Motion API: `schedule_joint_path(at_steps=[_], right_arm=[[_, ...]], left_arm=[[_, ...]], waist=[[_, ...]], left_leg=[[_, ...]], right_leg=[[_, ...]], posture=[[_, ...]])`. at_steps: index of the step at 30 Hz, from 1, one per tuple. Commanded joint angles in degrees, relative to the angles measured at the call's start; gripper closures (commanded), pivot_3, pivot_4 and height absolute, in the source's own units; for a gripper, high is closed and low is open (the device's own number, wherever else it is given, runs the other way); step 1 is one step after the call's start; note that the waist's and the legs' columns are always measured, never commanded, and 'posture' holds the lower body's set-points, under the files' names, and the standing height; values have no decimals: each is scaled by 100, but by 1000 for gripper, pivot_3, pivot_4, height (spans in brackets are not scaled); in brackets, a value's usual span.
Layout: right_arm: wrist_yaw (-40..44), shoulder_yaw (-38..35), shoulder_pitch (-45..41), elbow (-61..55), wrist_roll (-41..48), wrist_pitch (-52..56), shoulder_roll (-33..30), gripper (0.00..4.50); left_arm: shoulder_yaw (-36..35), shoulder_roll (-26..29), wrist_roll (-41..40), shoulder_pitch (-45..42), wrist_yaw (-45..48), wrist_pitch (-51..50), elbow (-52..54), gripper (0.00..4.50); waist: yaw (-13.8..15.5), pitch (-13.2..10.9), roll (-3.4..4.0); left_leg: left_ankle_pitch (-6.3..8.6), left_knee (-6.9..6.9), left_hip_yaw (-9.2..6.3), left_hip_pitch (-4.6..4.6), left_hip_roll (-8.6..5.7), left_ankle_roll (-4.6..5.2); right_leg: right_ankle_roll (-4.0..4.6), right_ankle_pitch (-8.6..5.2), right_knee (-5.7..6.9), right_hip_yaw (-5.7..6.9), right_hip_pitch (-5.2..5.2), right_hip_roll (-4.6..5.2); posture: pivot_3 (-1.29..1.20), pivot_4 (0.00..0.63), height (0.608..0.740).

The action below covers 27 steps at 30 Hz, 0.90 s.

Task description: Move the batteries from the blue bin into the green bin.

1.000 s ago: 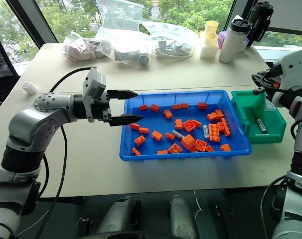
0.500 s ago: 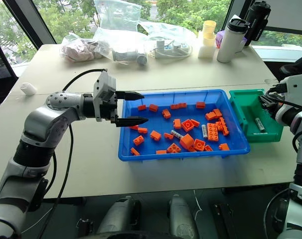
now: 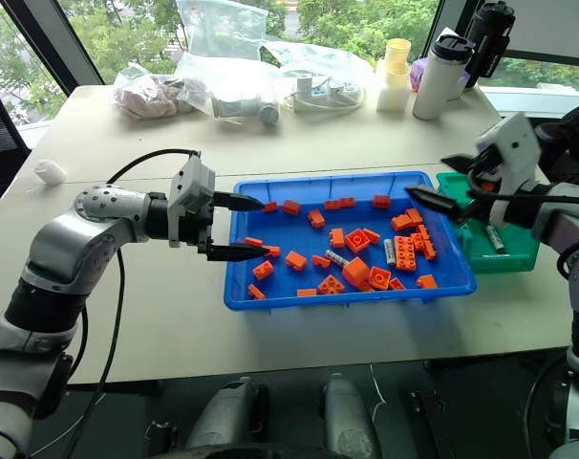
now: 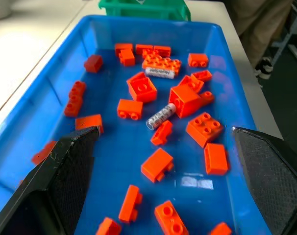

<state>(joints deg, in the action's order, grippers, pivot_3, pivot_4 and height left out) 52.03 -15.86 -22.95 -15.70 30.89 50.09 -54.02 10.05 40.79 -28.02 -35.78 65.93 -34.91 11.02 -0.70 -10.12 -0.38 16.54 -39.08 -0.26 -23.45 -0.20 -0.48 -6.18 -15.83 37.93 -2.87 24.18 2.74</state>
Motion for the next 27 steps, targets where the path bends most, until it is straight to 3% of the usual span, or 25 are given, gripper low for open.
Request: schedule_joint_path(at_steps=[1,10,27], right_arm=[[233,394,73,-510,328,306,-107,32],[-344,1872,-473,-609,-11,712,453,32],[348,3277,-1339,315,-410,880,454,32]], left_arm=[[-33,201,-16,10,185,-47,289,0],[14,159,170,111,19,-13,453,0],[-197,-14,-57,439,-455,-205,809,0]], waist=[[28,-1,-1],[-12,-1,-2],[-7,-1,-3]], left_leg=[[0,-5,0,0,-4,0],[0,-7,1,0,-4,0],[0,-7,1,-3,-5,0]], right_leg=[[0,0,-1,1,-5,5],[0,0,-2,1,-2,4],[0,0,-2,2,0,7]], posture=[[0,150,740],[0,150,740],[0,150,740]])
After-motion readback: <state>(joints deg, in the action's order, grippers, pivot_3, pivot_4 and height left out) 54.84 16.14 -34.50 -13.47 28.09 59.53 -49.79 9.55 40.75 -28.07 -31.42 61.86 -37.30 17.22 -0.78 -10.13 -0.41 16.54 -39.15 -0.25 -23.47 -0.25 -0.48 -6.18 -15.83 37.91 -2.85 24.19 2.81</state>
